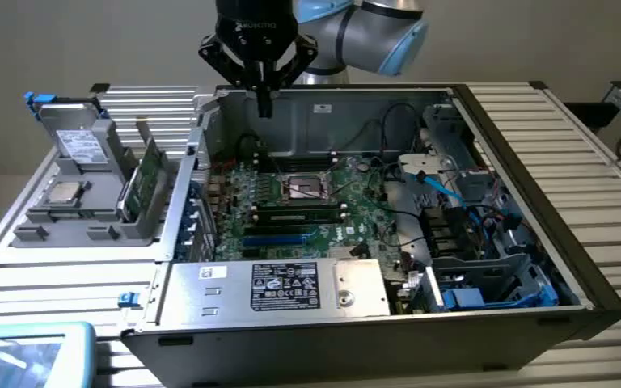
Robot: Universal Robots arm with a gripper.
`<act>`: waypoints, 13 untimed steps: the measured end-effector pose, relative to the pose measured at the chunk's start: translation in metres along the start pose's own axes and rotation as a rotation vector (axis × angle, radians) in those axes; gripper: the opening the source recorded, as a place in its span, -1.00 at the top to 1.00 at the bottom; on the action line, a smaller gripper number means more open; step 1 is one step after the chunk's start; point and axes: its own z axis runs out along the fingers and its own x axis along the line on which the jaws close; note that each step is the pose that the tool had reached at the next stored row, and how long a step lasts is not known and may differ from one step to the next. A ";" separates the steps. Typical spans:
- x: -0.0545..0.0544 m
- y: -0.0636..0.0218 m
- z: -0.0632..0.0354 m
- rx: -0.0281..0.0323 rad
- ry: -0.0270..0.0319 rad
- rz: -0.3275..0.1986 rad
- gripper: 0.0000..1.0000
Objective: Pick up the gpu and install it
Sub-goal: 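Reach for the gpu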
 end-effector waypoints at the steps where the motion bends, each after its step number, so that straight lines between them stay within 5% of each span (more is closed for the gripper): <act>1: 0.000 0.0000 0.0000 0.0000 0.0000 0.000 0.76; 13: 0.000 0.0000 0.0000 -0.0001 0.0000 0.000 0.76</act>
